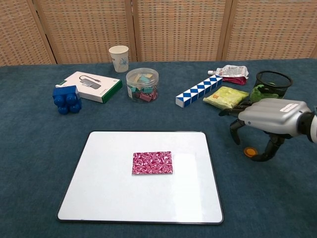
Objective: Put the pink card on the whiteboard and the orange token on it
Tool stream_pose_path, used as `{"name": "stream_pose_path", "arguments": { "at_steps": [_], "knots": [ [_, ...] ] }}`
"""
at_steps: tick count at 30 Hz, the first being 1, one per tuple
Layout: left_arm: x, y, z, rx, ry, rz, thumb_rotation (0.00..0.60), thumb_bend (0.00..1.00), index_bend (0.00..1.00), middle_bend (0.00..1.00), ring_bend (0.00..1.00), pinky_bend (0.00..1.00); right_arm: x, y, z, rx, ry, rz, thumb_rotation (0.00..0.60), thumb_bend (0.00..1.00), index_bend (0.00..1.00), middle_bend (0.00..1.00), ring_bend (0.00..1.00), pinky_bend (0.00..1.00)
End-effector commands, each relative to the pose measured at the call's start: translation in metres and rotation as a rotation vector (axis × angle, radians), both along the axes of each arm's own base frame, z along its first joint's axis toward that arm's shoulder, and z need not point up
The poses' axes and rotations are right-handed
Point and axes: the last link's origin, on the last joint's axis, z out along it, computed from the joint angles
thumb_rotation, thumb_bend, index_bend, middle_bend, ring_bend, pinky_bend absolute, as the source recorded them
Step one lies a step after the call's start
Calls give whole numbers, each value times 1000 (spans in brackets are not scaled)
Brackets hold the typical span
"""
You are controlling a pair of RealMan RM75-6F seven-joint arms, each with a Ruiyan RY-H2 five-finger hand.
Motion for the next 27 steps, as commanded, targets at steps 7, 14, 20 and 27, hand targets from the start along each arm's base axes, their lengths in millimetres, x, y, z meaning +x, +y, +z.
{"name": "stream_pose_path", "arguments": {
  "at_steps": [7, 14, 20, 27],
  "knots": [
    [0, 0, -1, -2, 0, 0, 600, 0, 0, 0, 0, 0, -10, -4, -1, -1, -5, -41, 600, 311, 414, 0, 0, 0],
    [0, 0, -1, -3, 2, 2, 600, 0, 0, 0, 0, 0, -11, -7, -5, 4, -17, -64, 600, 311, 414, 0, 0, 0],
    [0, 1, -2, -4, 2, 3, 600, 0, 0, 0, 0, 0, -15, -9, -8, 8, -9, -82, 600, 311, 414, 0, 0, 0],
    [0, 0, -2, -5, 2, 4, 600, 0, 0, 0, 0, 0, -20, -14, -8, 2, -2, -106, 600, 339, 513, 0, 0, 0]
  ]
}}
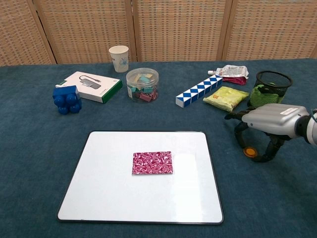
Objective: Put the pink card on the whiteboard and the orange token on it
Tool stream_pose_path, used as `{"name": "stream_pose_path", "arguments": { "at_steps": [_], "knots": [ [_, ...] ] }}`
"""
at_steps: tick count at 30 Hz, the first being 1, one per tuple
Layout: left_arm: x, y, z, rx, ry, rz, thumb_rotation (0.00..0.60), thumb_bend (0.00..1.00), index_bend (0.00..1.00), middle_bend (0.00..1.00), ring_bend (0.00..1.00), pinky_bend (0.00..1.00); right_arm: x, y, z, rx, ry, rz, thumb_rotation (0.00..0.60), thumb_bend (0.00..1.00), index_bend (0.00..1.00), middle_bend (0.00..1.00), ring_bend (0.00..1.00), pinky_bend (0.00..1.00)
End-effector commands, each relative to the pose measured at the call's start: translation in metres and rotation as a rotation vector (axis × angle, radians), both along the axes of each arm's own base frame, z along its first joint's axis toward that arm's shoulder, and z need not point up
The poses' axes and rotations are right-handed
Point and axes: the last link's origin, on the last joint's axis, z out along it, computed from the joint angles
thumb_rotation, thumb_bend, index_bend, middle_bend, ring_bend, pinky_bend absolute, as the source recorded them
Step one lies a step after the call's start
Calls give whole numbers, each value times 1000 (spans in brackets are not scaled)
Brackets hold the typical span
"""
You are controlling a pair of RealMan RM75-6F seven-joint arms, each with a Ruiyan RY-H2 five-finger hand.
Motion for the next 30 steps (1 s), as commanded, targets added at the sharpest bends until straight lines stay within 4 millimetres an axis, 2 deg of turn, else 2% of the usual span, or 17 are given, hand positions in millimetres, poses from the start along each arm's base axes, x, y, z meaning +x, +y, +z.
{"name": "stream_pose_path", "arguments": {
  "at_steps": [1, 4, 9, 14, 17, 23, 27, 30],
  "knots": [
    [0, 0, 0, 0, 0, 0, 600, 0, 0, 0, 0, 0, -2, -1, 0, 1, 10, -2, 600, 343, 535, 0, 0, 0],
    [0, 0, 0, -1, 1, 0, 600, 0, 0, 0, 0, 0, -3, -1, 0, 1, 10, -6, 600, 357, 575, 0, 0, 0],
    [0, 0, -1, -1, 1, 1, 600, 0, 0, 0, 0, 0, 2, -1, 2, 4, -13, -4, 600, 363, 583, 0, 0, 0],
    [-1, 0, -1, -3, 1, 3, 600, 0, 0, 0, 0, 0, 17, -2, 6, 4, -41, 27, 600, 363, 583, 0, 0, 0],
    [-2, 1, -1, -5, 1, 9, 600, 0, 0, 0, 0, 0, 38, -3, 8, 11, -60, 75, 600, 363, 583, 0, 0, 0],
    [-5, 4, 0, 0, -1, 17, 600, 0, 0, 0, 0, 0, 97, -2, 5, 47, -80, 213, 600, 363, 583, 0, 0, 0],
    [-7, 5, -1, -3, -6, 26, 600, 0, 0, 0, 0, 0, 141, 1, -5, 63, -102, 306, 600, 363, 583, 0, 0, 0],
    [-8, 7, -1, -8, -11, 30, 600, 0, 0, 0, 0, 0, 170, 3, -21, 83, -74, 382, 600, 363, 583, 0, 0, 0]
  ]
}}
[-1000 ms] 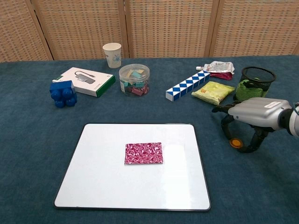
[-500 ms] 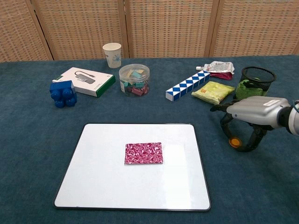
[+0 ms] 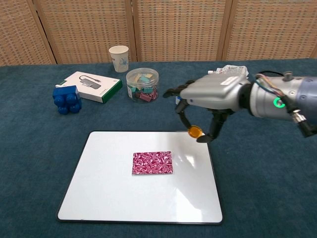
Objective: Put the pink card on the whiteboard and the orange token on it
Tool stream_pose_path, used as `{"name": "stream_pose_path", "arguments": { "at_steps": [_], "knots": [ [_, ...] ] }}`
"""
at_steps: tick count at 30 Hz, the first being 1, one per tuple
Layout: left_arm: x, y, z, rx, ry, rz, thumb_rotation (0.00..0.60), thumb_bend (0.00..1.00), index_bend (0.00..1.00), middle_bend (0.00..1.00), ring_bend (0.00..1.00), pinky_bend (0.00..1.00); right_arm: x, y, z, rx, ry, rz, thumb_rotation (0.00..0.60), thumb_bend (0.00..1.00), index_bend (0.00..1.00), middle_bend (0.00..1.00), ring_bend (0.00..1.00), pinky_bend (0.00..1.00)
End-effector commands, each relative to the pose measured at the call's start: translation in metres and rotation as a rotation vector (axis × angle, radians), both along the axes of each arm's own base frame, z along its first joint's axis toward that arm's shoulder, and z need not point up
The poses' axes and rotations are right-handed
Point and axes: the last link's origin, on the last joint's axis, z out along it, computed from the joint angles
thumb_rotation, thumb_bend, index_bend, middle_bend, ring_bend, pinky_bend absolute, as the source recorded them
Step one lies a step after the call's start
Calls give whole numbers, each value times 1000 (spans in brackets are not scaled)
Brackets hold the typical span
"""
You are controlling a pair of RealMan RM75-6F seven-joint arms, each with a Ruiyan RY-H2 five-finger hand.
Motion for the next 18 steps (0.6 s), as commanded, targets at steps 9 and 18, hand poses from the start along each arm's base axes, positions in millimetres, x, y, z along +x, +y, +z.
{"name": "stream_pose_path", "arguments": {
  "at_steps": [9, 18],
  "knots": [
    [-5, 4, -3, -22, -14, 22, 600, 0, 0, 0, 0, 0, 69, 22, -65, 68, 90, 144, 600, 363, 583, 0, 0, 0],
    [-8, 5, -4, -32, -22, 32, 600, 0, 0, 0, 0, 0, 74, 16, -95, 48, 138, 84, 600, 363, 583, 0, 0, 0]
  ]
}}
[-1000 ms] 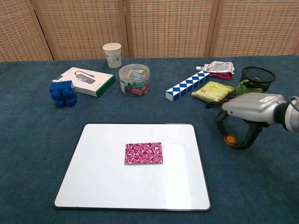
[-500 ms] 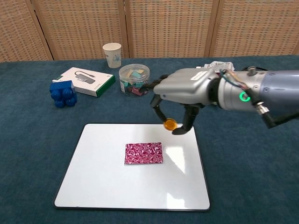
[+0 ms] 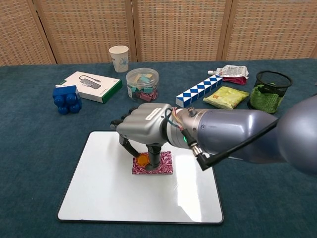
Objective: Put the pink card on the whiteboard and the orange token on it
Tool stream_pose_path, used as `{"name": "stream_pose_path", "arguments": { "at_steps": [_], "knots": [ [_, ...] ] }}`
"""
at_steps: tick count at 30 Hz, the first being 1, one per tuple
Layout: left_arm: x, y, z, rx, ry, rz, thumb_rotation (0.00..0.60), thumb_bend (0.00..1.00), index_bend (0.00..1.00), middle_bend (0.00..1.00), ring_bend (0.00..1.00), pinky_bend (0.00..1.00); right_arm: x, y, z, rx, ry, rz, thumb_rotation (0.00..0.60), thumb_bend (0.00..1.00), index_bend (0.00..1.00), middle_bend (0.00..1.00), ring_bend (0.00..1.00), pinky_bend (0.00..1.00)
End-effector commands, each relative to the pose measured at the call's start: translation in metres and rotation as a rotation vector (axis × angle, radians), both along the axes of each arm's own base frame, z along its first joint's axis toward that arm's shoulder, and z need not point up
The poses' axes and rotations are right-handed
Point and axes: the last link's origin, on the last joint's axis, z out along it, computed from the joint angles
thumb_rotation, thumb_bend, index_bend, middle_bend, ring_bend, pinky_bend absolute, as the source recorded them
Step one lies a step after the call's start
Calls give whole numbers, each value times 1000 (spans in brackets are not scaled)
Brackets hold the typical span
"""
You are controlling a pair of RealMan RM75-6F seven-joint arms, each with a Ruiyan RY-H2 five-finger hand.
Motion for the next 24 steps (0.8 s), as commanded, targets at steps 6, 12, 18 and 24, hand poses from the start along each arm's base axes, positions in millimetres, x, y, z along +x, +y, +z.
{"name": "stream_pose_path", "arguments": {
  "at_steps": [6, 12, 18, 24],
  "knots": [
    [-1, 0, 1, 1, -5, 2, 600, 0, 0, 0, 0, 0, -5, -11, -7, -46, 44, -43, 600, 363, 583, 0, 0, 0],
    [0, 0, 0, -4, -3, -3, 600, 0, 0, 0, 0, 0, -10, -9, -3, -43, 64, -49, 600, 302, 241, 0, 0, 0],
    [0, 0, -1, -6, -2, 0, 600, 0, 0, 0, 0, 0, -5, -7, 6, -38, 48, -71, 600, 260, 85, 0, 0, 0],
    [0, 0, 0, -1, -3, -3, 600, 0, 0, 0, 0, 0, -4, -10, 25, -66, 21, -91, 600, 265, 84, 0, 0, 0]
  ]
}}
